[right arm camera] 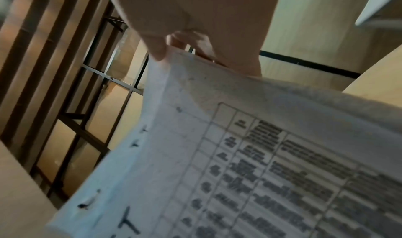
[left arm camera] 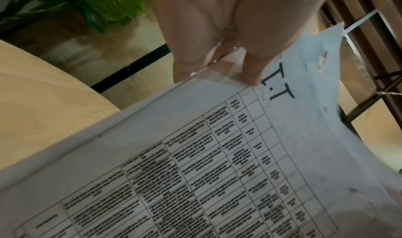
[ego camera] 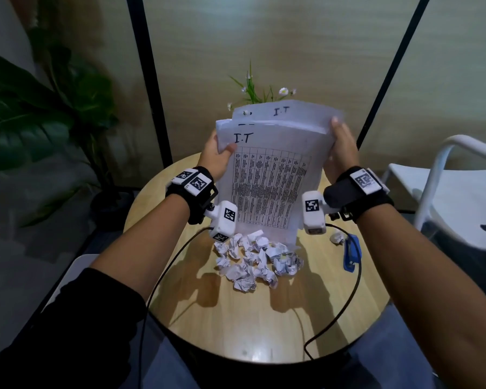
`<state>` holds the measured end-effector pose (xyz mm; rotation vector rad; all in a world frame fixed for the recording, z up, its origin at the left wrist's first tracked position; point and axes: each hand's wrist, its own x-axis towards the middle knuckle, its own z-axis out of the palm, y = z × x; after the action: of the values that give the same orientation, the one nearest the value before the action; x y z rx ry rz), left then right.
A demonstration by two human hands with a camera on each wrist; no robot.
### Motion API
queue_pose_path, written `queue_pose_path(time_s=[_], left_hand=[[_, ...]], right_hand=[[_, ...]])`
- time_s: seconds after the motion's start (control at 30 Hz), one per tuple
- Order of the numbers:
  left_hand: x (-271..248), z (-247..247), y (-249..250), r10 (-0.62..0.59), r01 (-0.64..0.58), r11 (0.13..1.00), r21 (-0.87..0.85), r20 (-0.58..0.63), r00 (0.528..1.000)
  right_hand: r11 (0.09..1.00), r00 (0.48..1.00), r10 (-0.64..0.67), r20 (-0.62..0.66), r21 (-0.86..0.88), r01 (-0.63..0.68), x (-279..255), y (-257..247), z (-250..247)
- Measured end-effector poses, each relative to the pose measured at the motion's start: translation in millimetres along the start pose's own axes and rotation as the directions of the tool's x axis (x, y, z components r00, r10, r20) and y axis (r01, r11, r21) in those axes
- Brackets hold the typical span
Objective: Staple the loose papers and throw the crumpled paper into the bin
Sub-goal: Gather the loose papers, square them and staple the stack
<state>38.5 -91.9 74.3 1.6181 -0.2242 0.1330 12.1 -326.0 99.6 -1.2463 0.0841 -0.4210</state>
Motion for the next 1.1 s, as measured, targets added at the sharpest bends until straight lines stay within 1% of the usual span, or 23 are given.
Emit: queue_pose_path(time_s=[0.03,0.07,0.1,0.17,0.2,0.27,0.3,0.37,0.4,0.43,0.5,0.53,0.57,0.63,0.7,0.73,0.87,0.97,1.0,1.1], left_hand=[[0,0,0,0.011,-0.011,1.000,-0.008,-0.012,1.000],[0,0,1,0.018,-0.018,1.000,-0.016,-0.018,1.000],[1,-1,1,0.021,-0.022,0.999,-0.026,-0.013,1.000],[0,-1,0,0.019,-0.018,0.999,-0.038,0.023,1.000],[0,-1,0,0.017,-0.014,0.999,-0.040,0.054,0.998],[-1,1,3,0.021,-0.016,0.999,-0.047,0.111,0.994],[-1,1,5,0.021,-0.016,0.999,-0.051,0.110,0.994],[4,-2,6,0.011,-0.008,0.998,-0.061,0.048,0.999],[7,-5,4,0.009,-0.007,0.998,-0.070,0.026,1.000],[8,-7,0,-0.006,0.008,0.998,-0.061,0.020,1.000],[8,-8,-10,-0.067,0.068,0.998,-0.006,0.047,0.997],[8,-6,-15,-0.100,0.098,0.994,0.041,0.054,0.994],[7,-2,-15,-0.117,0.113,0.991,0.078,0.052,0.992],[12,3,-8,-0.103,0.103,0.992,0.079,0.001,0.995],[17,4,1,-0.076,0.077,0.997,0.017,-0.068,0.995],[19,4,5,-0.073,0.073,0.997,0.002,-0.075,0.995],[12,7,3,-0.123,0.121,0.989,0.083,0.015,0.992],[11,4,2,-0.111,0.111,0.993,0.033,-0.017,0.994],[11,3,1,-0.115,0.116,0.993,0.019,-0.025,0.993],[6,8,6,-0.126,0.126,0.992,0.009,0.020,0.992]], right_hand=[[0.999,0.998,0.049,0.029,-0.019,-0.048,2,4,-4],[0.993,0.992,0.101,0.081,-0.077,-0.094,1,9,-7],[0.980,0.986,0.125,0.113,-0.167,-0.105,1,18,-11],[0.917,0.988,0.125,0.092,-0.391,-0.080,-3,31,-15],[0.893,0.993,0.099,0.067,-0.447,-0.059,-11,29,-10],[0.912,0.999,0.041,0.004,-0.408,-0.036,-14,27,-4],[0.931,1.000,-0.003,-0.015,-0.364,-0.003,-12,25,-3],[0.969,0.997,-0.060,-0.038,-0.243,0.049,-12,15,1],[0.972,0.997,-0.065,-0.036,-0.228,0.055,-11,13,0],[0.970,0.999,-0.048,-0.022,-0.240,0.041,-8,15,-2],[0.941,0.999,0.041,0.010,-0.337,-0.035,-8,24,-6],[0.917,0.997,0.073,-0.004,-0.393,-0.069,-10,28,-5],[0.898,0.997,0.075,-0.037,-0.431,-0.084,-9,31,-4],[0.912,0.994,0.048,-0.101,-0.401,-0.084,-7,30,0],[0.948,0.994,0.024,-0.102,-0.313,-0.055,-3,24,2],[0.954,0.995,0.020,-0.093,-0.295,-0.047,-1,23,1],[0.921,0.997,0.065,-0.052,-0.381,-0.080,-2,31,-1],[0.940,0.993,0.049,-0.106,-0.332,-0.082,-2,32,-3],[0.936,0.993,0.055,-0.105,-0.341,-0.088,-2,32,-3],[0.917,0.991,0.097,-0.089,-0.378,-0.124,-5,38,4]])
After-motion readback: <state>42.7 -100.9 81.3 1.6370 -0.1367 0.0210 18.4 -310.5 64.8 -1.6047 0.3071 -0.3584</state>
